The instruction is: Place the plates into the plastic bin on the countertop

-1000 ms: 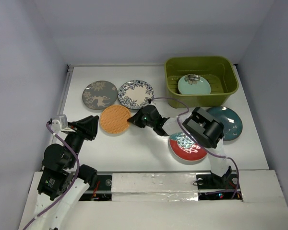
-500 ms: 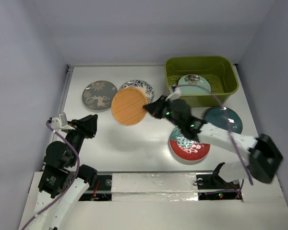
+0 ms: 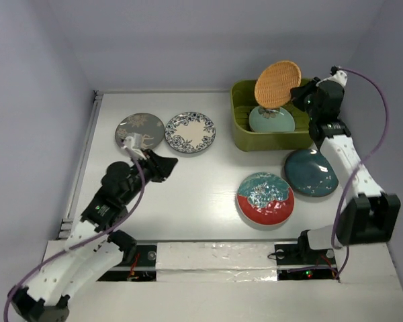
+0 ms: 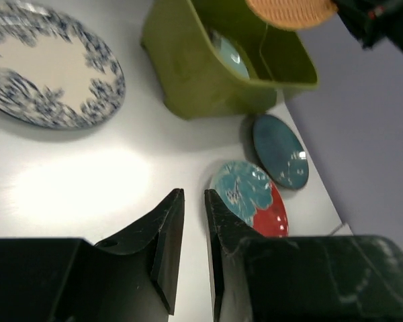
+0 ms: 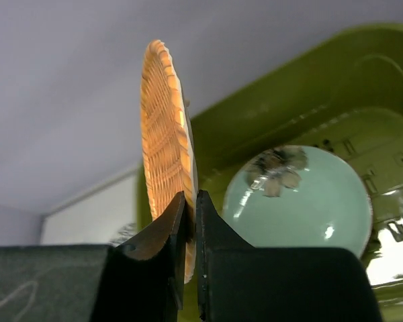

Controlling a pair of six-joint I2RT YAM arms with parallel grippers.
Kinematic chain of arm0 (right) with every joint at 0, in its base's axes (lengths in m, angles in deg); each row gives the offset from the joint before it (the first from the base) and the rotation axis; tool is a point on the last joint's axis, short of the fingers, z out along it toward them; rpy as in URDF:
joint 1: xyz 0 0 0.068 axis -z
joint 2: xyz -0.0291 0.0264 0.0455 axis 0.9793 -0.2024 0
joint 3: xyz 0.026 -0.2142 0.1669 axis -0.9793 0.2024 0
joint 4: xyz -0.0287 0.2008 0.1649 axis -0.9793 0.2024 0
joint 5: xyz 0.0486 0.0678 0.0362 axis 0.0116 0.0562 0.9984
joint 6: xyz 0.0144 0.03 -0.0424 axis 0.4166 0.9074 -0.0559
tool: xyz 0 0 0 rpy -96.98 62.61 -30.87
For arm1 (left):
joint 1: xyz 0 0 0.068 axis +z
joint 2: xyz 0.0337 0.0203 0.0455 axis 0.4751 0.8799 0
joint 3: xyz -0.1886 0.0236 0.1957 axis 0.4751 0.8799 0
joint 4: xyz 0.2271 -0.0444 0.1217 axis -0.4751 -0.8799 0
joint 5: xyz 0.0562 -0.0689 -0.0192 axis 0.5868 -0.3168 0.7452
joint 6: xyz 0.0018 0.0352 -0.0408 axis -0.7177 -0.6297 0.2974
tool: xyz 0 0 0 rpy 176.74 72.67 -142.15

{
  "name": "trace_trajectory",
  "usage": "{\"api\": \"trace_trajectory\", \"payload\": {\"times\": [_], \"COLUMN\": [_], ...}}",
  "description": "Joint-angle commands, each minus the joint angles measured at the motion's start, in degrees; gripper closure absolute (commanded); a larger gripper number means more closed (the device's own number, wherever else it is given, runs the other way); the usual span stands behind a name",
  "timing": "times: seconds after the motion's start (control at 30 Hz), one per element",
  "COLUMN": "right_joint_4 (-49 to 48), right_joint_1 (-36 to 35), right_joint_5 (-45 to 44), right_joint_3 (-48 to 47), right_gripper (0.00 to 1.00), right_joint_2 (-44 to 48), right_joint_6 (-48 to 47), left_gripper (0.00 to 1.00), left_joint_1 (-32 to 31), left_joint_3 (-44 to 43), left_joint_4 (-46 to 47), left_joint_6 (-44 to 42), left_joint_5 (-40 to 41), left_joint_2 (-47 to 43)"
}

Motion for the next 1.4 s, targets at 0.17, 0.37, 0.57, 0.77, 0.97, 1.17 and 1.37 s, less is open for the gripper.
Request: {"api": "trace_trajectory", "payload": {"times": [0.17, 0.37, 0.57, 0.77, 0.97, 1.17, 1.37], "right_joint_4": [7.0, 6.1, 3.7, -3.1, -12.1, -17.3, -17.9], "right_joint_1": [5.2, 5.7, 5.7, 5.7, 5.7, 4.7, 4.0], "right_joint_5": [9.4, 8.4, 3.8, 3.9, 11.5, 17.8, 20.9], "right_joint_3": [-10.2, -8.9, -3.8, 6.6, 19.5, 31.2, 37.2], "right_gripper": [1.0, 0.94, 0.16, 0.14, 0.21, 0.27, 0.28], "right_joint_2": [-15.7, -20.6, -15.8, -4.6, 10.0, 20.0, 25.6], "right_joint_6": [-3.5, -3.6, -2.7, -1.2, 3.2, 6.1, 6.5], "left_gripper": [0.8, 0.62, 0.46, 0.43, 0.47, 0.52, 0.56], "left_joint_1": [-22.6, -28.5, -29.2, -29.7, -29.7, -29.7, -29.7], "left_joint_3": [1.4, -2.1, -4.8, -8.0, -11.0, -13.2, -13.5], "left_joint_4": [10.8, 16.1, 20.3, 26.0, 31.1, 34.0, 38.2], "left_joint_6": [4.7, 5.0, 5.1, 5.8, 7.1, 7.4, 8.8], "left_joint_5": [18.9, 20.4, 16.6, 11.4, 6.4, 3.6, 1.5], "left_joint_2": [22.2, 35.6, 45.6, 54.1, 61.9, 68.2, 73.0]}}
